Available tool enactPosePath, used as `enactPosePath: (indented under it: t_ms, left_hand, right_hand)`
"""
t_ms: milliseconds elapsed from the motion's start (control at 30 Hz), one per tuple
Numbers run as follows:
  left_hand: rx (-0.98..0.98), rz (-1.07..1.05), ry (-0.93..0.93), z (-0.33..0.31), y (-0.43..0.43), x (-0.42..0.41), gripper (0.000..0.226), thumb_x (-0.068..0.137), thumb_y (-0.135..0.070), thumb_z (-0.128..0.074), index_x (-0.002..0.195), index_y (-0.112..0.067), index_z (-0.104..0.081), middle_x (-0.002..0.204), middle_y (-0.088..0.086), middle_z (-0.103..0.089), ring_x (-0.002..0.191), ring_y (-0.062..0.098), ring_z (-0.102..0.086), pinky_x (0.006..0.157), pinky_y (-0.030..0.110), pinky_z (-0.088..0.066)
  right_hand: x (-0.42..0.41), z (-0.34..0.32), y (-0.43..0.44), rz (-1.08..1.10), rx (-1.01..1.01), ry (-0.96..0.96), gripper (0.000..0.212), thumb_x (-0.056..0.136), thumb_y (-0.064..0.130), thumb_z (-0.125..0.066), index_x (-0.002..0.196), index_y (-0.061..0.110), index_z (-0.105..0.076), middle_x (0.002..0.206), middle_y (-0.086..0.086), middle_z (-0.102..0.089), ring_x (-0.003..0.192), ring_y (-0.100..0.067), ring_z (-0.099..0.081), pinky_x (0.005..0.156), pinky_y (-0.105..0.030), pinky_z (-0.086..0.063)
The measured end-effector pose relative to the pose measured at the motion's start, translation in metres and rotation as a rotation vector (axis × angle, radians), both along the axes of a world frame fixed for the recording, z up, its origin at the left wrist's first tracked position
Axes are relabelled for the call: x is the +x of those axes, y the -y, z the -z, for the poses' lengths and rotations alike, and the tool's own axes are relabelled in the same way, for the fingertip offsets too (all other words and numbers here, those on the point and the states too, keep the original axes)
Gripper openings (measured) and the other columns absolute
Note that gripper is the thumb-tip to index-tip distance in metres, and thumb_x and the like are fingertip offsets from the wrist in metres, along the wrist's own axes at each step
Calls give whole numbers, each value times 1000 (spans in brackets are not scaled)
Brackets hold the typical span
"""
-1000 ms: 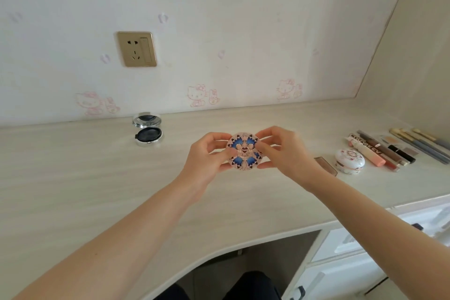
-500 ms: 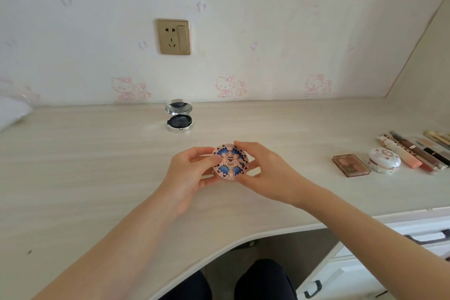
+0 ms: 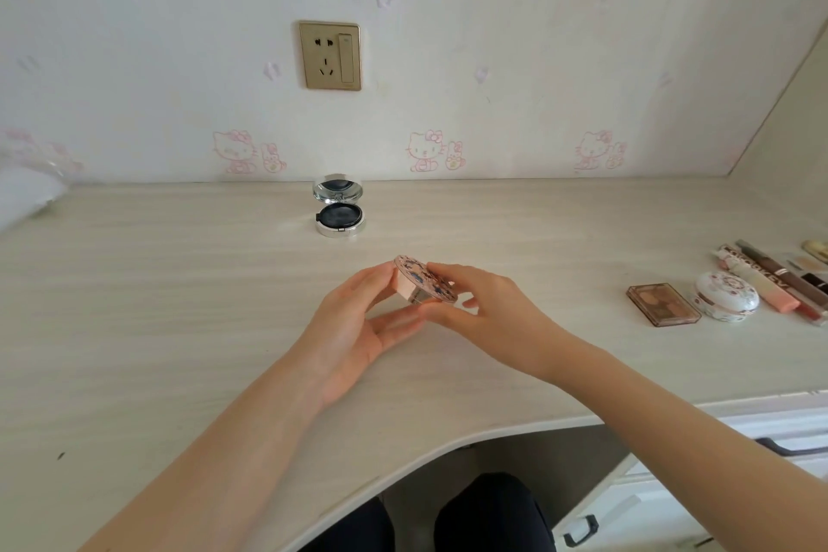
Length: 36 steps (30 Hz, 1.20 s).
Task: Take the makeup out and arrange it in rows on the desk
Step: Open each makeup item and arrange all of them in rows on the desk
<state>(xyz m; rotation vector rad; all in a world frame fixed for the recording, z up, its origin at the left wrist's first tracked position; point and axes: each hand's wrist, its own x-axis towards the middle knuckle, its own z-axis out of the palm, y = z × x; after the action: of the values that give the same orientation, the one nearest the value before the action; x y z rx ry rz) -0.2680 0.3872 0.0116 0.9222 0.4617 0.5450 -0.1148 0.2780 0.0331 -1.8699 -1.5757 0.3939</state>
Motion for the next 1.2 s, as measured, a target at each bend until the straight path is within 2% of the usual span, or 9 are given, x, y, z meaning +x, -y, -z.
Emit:
enactPosePath:
  t_ms: [67,167,233,333,500,767,933,1100,1200]
  left_hand:
    - [-63,61,40,0,2,0,40,94,-29,-58,127,-7,-56,124,18,-63,109,40,-63,88,46,-54]
    - [-149,109,121,1,4,1,44,92,-29,-60,130,-9,-52,121,22,-63,111,47,-59,89,52,-52]
    - [-171,117,146,2,4,1,48,89,-28,-62,131,-8,-52,121,24,-62,111,48,-58,89,52,-52]
    - [-162,127,162,4,4,0,46,88,-26,-63,130,-9,-55,118,20,-64,106,42,-63,83,46,-55]
    - [-133,131,167,4,4,-2,38,91,-19,-59,128,-12,-59,123,18,-62,106,40,-64,81,49,-55]
    - [-116,117,183,1,5,-1,40,89,-14,-58,129,-7,-57,122,20,-62,106,42,-63,81,53,-55]
    - [-81,111,178,2,3,-1,40,91,-14,-56,130,-6,-56,128,23,-58,108,43,-62,82,51,-54]
    - [-45,129,153,3,1,-4,36,93,-13,-52,129,-6,-57,124,22,-61,109,43,-61,84,53,-53]
    - [-27,130,107,2,0,-5,37,94,-7,-49,132,-5,-53,122,24,-62,109,42,-62,86,54,-53]
  right_hand:
    - [-2,-2,1,3,2,-6,61,87,52,-57,141,28,-42,129,13,-56,108,4,-47,84,-7,-36]
    - [-4,-6,2,-2,-3,28,61,87,49,-59,141,29,-41,130,14,-56,100,5,-42,78,-3,-35]
    - [-7,-9,3,-5,17,37,59,86,47,-62,139,28,-44,123,16,-57,90,12,-44,77,3,-33]
    - [-10,-12,1,-29,45,22,60,82,44,-68,136,31,-46,115,23,-53,96,26,-43,81,7,-30]
    - [-9,-15,-3,-40,27,-1,64,75,46,-74,133,36,-47,118,20,-60,107,4,-54,89,-14,-46]
    - [-2,-19,-5,-59,-11,-71,67,71,40,-78,132,34,-52,120,18,-62,112,0,-58,98,-29,-49]
    - [-3,-21,-9,-61,-31,-117,63,73,33,-78,131,31,-54,121,18,-62,113,0,-57,101,-31,-47]
    - [1,-22,-10,-95,-67,-207,57,77,24,-76,130,30,-55,121,17,-62,111,0,-59,101,-31,-47]
    - [7,-22,-9,-97,-108,-146,60,76,27,-75,131,34,-54,122,19,-61,111,0,-58,100,-32,-47]
